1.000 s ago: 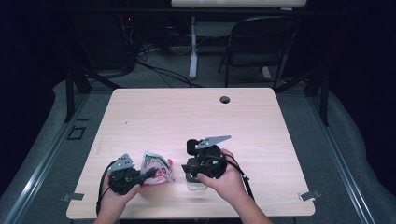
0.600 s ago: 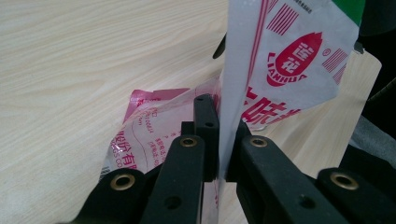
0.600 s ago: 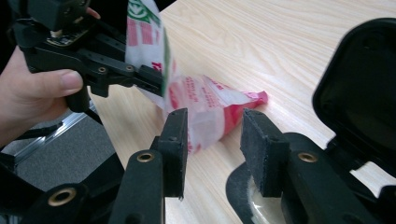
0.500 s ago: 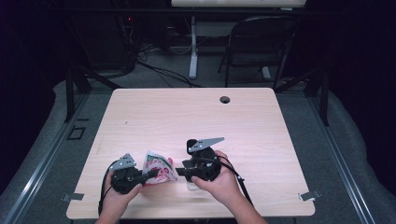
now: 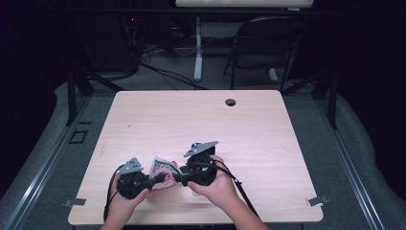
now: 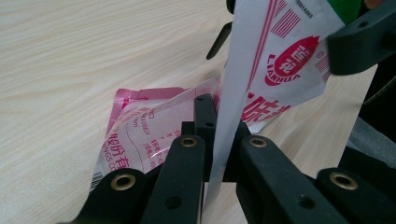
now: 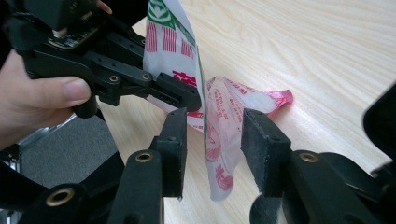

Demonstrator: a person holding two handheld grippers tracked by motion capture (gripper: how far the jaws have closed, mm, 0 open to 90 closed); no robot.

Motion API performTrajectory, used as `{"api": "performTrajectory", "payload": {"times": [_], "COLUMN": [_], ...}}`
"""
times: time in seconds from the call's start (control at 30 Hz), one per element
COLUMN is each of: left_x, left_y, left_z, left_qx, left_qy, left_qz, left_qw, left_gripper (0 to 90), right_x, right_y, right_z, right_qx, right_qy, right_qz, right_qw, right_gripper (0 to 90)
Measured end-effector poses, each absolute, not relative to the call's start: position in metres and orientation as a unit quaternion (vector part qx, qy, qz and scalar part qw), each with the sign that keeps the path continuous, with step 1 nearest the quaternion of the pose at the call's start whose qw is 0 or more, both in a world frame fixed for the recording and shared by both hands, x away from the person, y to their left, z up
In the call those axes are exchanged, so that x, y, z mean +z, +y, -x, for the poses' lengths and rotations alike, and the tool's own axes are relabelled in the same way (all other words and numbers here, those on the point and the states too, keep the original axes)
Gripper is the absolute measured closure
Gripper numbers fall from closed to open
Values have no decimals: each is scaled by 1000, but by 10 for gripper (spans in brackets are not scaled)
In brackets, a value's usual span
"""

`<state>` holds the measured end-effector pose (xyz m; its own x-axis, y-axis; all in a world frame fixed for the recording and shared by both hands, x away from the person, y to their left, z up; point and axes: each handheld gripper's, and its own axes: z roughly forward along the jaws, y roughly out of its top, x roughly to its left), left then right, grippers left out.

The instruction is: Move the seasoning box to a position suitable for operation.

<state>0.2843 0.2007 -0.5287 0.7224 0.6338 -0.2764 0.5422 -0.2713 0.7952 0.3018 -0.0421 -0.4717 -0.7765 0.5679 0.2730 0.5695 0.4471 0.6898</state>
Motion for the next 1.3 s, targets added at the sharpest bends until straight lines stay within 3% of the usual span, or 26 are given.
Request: {"api": "performTrajectory", "payload": {"times": [0.2,0.53,0.63,0.93,1.13,1.3], "left_x": [-529,-529,-530,-530,-536,-545], "left_y": [201,200,201,208,210,211], "left_z": [-284,-282,-281,-278,-270,-266], "left_qx": [48,50,57,82,132,150], "left_qy": [369,359,354,356,342,318], "left_qz": [-796,-802,-807,-809,-822,-840], "left_qw": [479,475,469,461,435,412], "left_gripper": [897,858,814,571,448,448], "right_x": [-481,-486,-486,-486,-485,-485], "right_y": [-29,-25,-26,-27,-28,-29], "right_z": [-307,-310,-312,-313,-313,-312], "right_qx": [-389,-375,-376,-381,-377,-374], "right_qy": [-860,-865,-867,-863,-867,-868], "right_qz": [331,333,328,332,326,324], "right_qw": [7,7,15,33,31,31], "right_gripper": [671,887,899,900,900,900]}}
